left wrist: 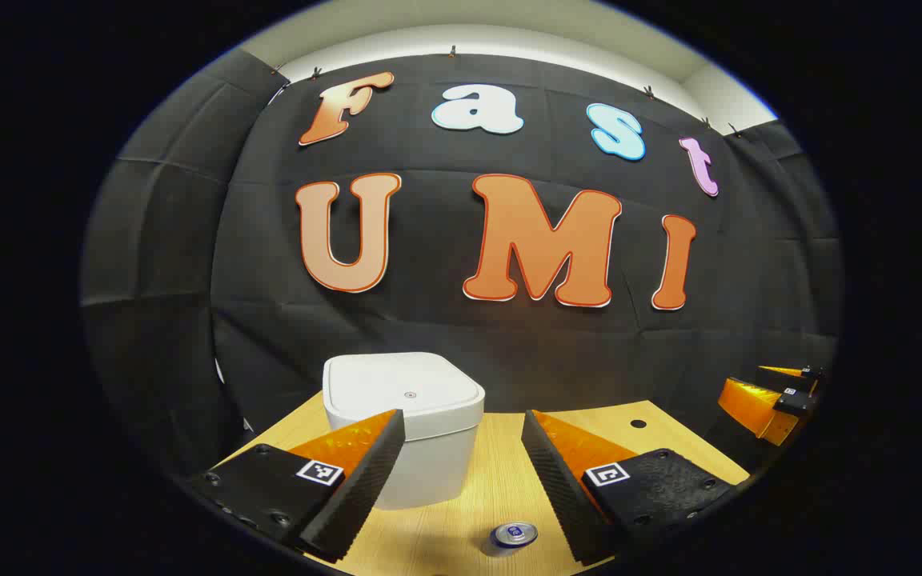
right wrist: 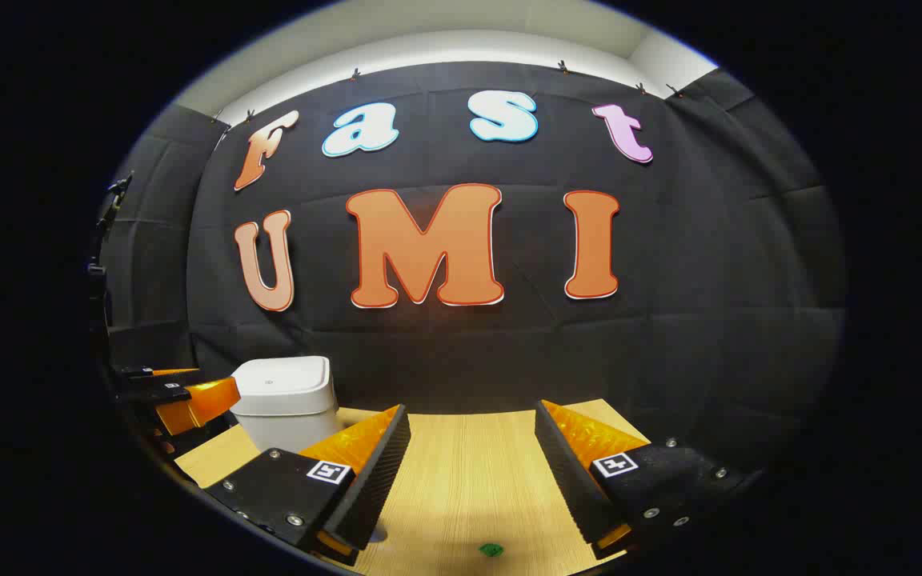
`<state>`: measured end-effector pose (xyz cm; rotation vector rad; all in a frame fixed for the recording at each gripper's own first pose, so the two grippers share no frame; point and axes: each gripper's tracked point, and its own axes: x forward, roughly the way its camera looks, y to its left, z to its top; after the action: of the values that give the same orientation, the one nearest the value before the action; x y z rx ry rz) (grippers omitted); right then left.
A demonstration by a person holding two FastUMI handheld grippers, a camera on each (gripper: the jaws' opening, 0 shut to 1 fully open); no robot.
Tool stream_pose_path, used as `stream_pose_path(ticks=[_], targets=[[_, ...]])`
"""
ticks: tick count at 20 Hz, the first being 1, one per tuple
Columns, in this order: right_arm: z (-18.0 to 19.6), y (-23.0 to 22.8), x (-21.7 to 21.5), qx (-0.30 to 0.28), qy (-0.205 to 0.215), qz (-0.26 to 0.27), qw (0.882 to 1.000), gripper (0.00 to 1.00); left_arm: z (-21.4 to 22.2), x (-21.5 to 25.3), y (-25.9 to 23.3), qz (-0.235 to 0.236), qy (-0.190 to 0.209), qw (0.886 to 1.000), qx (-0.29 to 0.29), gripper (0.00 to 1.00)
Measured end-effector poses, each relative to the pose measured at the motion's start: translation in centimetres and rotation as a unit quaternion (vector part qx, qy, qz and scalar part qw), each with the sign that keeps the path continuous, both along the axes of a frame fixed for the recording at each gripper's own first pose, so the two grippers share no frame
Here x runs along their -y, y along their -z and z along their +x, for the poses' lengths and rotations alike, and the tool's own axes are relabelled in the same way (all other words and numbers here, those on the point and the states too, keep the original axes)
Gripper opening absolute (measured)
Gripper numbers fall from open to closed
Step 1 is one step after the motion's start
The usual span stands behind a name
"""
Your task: Press the lid of the desktop garbage bin to open it, pick up the crumpled paper on the desktop and throw it into the bin, then pick up the pop can on the desktop and drop it into the bin, and finally close the garbage bin lid.
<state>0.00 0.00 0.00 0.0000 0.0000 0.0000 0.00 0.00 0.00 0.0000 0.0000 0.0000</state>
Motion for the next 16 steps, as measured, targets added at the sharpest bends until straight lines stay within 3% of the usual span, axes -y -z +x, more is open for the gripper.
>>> stream_pose_path(ticks=[11, 16], targets=[[-0.22, -0.23, -0.21, 0.002, -0.001, 0.004, 1.000, 0.94, -0.09, -0.59, -0.17, 0.012, -0.008, 1.000, 0.005, 0.94], [-0.38, -0.36, -0.31, 0.004, -0.003, -0.001, 1.000, 0.94, -0.23, 0.31, -0.18, -0.001, 0.010, 1.000, 0.005, 0.94]])
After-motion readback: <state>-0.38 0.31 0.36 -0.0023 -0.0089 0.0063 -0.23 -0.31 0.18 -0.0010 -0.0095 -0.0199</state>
